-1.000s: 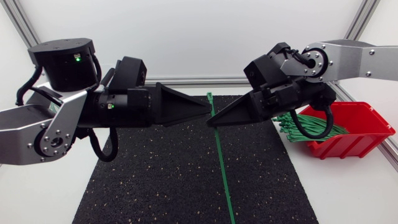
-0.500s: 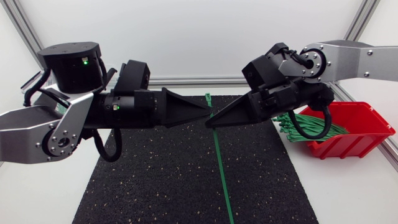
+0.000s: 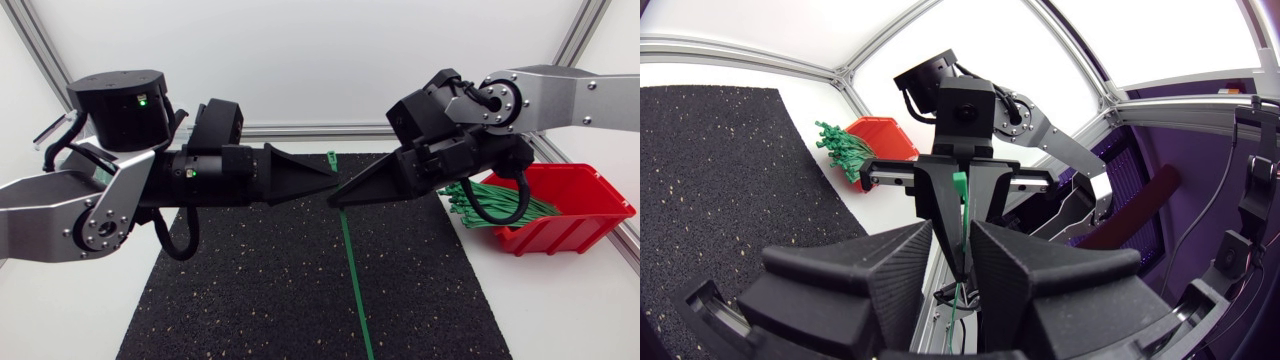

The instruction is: Take a green cable tie from the red box, thread the tail through the head to close it, then place it in the transparent bin on the left.

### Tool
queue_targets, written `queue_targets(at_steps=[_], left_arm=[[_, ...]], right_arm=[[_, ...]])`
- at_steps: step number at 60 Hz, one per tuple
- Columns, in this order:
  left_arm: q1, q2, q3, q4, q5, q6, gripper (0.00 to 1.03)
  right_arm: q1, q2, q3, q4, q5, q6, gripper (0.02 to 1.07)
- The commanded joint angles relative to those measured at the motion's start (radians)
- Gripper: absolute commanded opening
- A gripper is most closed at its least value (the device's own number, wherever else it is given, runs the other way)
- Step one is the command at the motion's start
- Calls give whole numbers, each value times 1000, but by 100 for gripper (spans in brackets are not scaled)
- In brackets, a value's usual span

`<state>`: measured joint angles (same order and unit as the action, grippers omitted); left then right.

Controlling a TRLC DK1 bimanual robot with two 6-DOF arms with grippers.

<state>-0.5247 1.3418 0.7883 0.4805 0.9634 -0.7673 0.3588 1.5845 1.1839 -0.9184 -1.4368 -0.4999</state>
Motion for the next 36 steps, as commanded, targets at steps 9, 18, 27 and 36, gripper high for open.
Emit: queue_targets(at_steps=[9, 18, 27, 36], left_arm=[[-6, 14, 34, 21, -2, -33, 27], [-5, 14, 31, 23, -3, -35, 18], [-5, 14, 31, 23, -5, -40, 8], [-5, 14, 31, 21, -9, -43, 6]], right_arm=[[12, 23, -6, 0, -10, 15, 8], [12, 23, -6, 0, -10, 15, 8], [11, 23, -4, 0, -10, 15, 8], [11, 20, -6, 1, -10, 15, 8]])
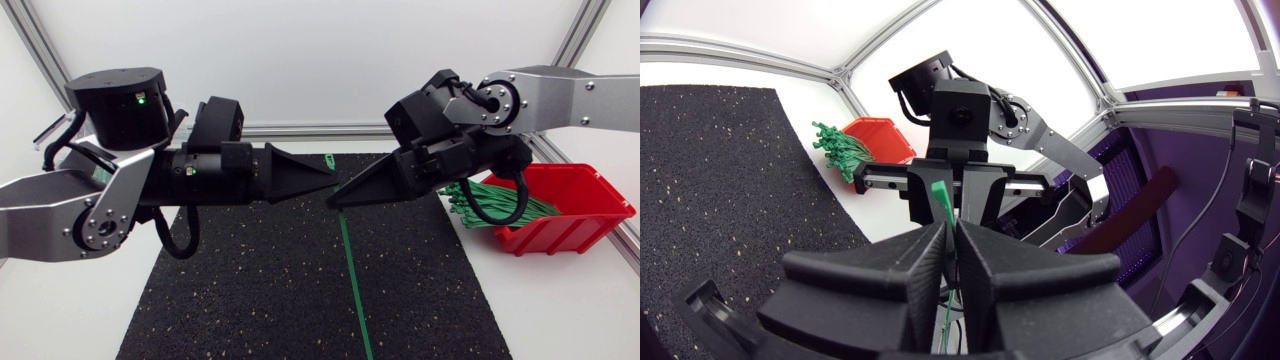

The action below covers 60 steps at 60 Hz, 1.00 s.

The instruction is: Take a green cable tie from the red box, thread the tail through the head to close it, then place it in the transparent bin on the left.

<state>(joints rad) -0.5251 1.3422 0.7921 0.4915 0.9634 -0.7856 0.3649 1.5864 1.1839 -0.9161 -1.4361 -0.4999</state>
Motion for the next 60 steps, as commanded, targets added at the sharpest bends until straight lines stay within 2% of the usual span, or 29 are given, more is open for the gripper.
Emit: queue_targets(at_steps=[1, 55, 58, 60], left_arm=[[-4, 14, 25, 10, -9, -24, 6], [-3, 11, 29, 10, -18, -44, 4], [-1, 8, 30, 9, -18, -47, 4], [4, 5, 32, 9, -18, -47, 4]], right_arm=[[5, 20, -6, -1, -10, 15, 8], [60, 38, -7, 5, 19, 17, 8], [63, 37, -9, 5, 19, 17, 9], [63, 32, -9, 5, 19, 17, 13]])
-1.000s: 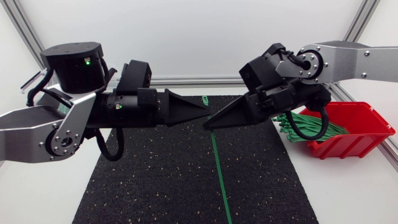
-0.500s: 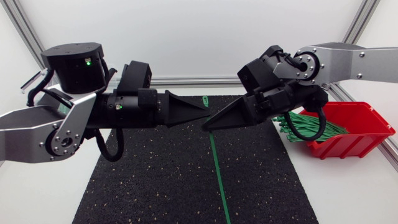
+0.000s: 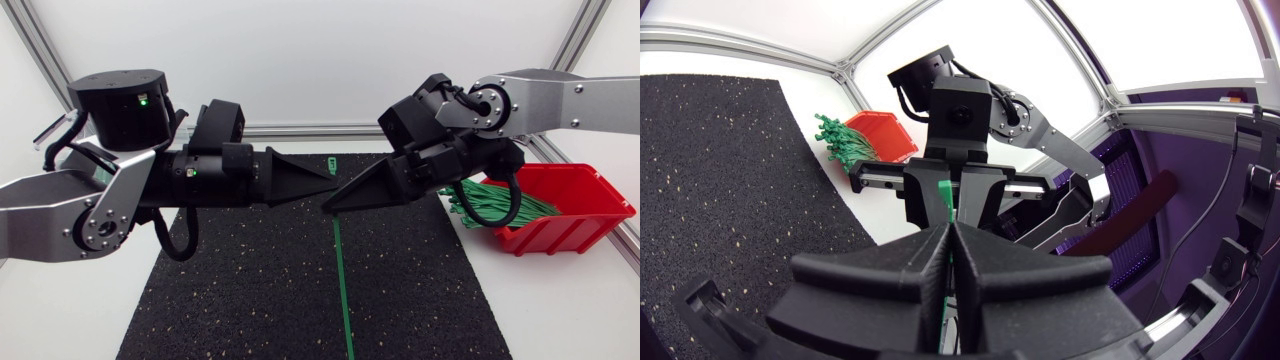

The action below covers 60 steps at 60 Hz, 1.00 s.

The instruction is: Take a green cable tie from the red box, thread the tail through the head to close it, then place it in the transparent bin on the left.

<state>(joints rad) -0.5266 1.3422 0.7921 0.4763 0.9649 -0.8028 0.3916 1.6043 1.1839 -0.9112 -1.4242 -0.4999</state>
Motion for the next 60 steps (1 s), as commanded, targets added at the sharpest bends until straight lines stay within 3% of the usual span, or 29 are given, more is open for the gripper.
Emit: queue_targets(at_steps=[1, 5, 9, 17, 30, 33, 46, 54, 60], left_arm=[[13, 3, 32, 22, -20, -32, 4], [36, -6, 33, 18, -18, -42, 4], [62, -12, 38, 12, -12, -44, 4], [116, -28, 50, -33, 29, -45, 4], [180, -29, 59, -84, 106, -44, 4], [194, -28, 59, -88, 118, -41, 4], [234, -15, 59, -91, 156, -32, 4], [249, -17, 53, -97, 159, -12, 4], [260, -15, 44, -99, 158, 2, 4]], right_arm=[[36, 11, -9, 0, 7, 17, 18], [23, -10, -10, -2, 8, 17, 35], [6, -26, -9, -2, 16, 18, 45], [-8, -30, -4, -5, 90, 50, 75], [-57, -61, 13, 41, 217, 24, 94], [-62, -76, 10, 44, 272, -32, 102], [-91, -78, 6, 28, 430, -62, 103], [-63, -78, 29, -25, 682, -91, 103], [-60, -89, 16, -48, 729, -104, 103]])
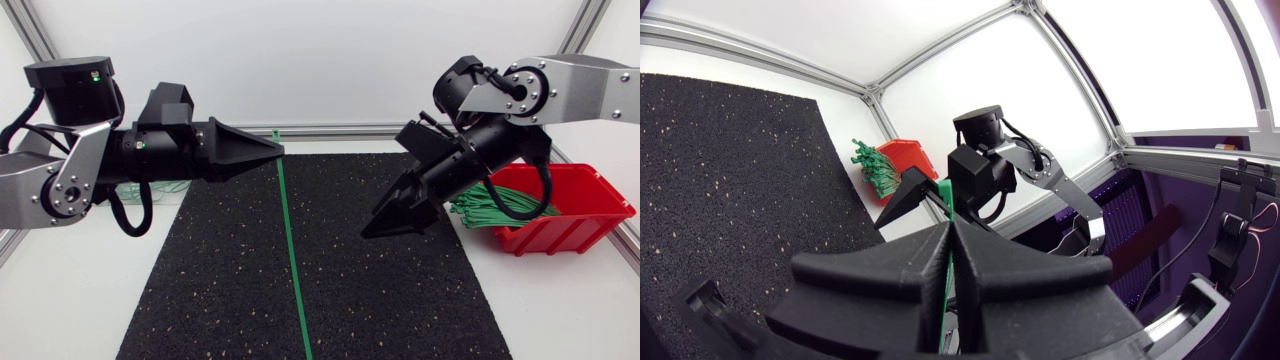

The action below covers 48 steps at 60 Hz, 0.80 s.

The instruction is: Take a green cable tie from the red box, thread the tail through the head to close it, then place it in the transparent bin on the left.

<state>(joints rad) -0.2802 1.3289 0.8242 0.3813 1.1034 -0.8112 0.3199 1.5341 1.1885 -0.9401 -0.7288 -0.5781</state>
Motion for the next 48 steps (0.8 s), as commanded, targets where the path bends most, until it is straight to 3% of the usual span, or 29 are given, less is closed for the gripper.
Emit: queue_targets(at_steps=[1, 7, 17, 26, 32, 41, 48], left_arm=[[13, -2, 10, -4, 19, 14, 4], [13, -2, 4, -4, 19, 21, 4], [13, -2, 4, -5, 19, 30, 4], [15, -7, 4, -12, 19, 38, 4], [18, -13, 3, -19, 19, 46, 4], [22, -16, 4, -28, 19, 46, 4], [22, -17, 9, -47, 21, 47, 4]], right_arm=[[11, -19, 11, -20, 45, -23, 103], [11, -28, 2, -31, 55, -26, 103], [53, -124, -82, 93, 68, -92, 103], [113, -177, -150, 215, 269, -62, 103], [192, -189, -175, 212, 422, -28, 103], [228, -212, -216, 215, 443, -104, 103], [199, -279, -331, 478, 537, -149, 103]])
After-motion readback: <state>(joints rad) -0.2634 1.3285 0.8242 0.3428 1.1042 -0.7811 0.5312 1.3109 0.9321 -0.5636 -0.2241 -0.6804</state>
